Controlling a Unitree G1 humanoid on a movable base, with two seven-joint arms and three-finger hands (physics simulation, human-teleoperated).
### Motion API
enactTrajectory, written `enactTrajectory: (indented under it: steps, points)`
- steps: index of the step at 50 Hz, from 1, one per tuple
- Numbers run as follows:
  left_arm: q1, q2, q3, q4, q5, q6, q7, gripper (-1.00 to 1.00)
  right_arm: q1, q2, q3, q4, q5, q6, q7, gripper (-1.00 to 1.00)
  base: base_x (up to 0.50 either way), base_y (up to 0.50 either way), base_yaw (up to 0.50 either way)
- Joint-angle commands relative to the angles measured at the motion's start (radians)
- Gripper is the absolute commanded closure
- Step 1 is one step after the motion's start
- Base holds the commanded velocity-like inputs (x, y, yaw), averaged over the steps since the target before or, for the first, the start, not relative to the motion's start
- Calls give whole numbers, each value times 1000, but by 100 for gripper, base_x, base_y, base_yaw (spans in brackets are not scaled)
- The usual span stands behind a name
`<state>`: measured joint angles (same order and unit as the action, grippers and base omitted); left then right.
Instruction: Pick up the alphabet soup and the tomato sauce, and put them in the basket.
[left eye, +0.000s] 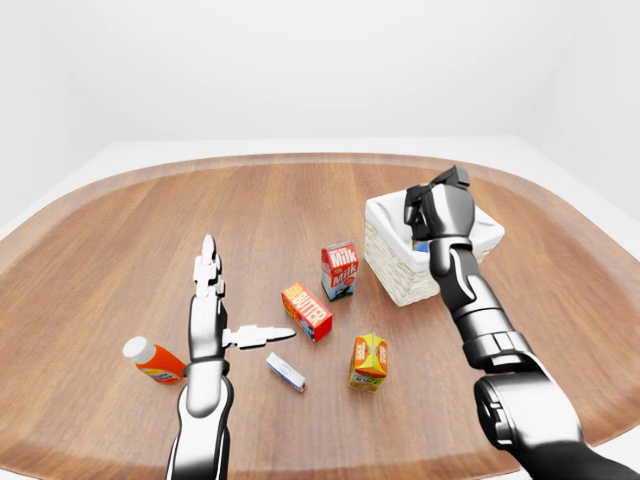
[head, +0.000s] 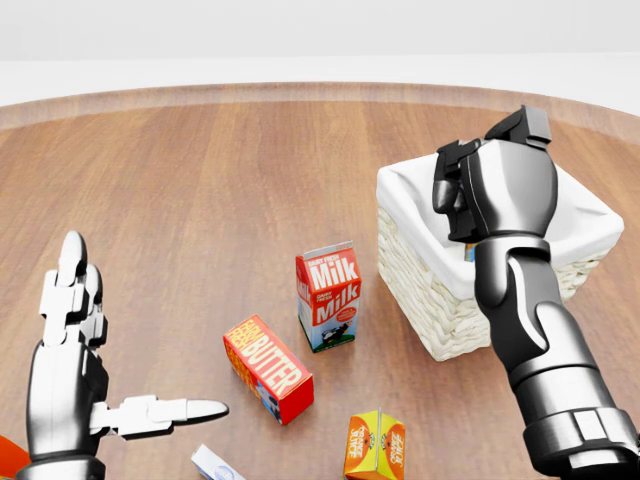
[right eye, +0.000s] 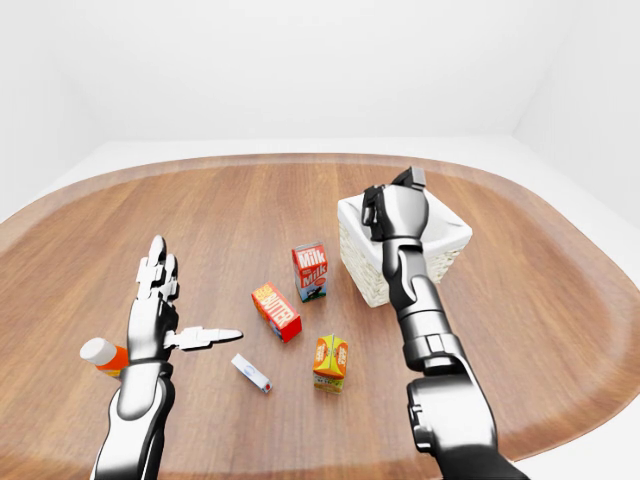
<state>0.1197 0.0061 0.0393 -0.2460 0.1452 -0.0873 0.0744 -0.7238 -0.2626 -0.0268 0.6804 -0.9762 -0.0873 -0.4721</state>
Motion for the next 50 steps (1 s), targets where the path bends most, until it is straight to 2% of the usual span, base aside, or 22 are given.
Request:
enactTrajectory:
  steps: [1,19,50]
  points:
    - [1,0,2,-3,-1,0,1,-100,-140,-22,28,235,-33,0,-51,100,0,0,0]
    - [7,-2,-1,-10,2,0,0,-100,-296,-35,69,525,-91,0,-51,100,0,0,0]
    - [-3,0,3,-5,-3,0,2,-100,-379,-46,65,639,-130,0,-51,100,0,0,0]
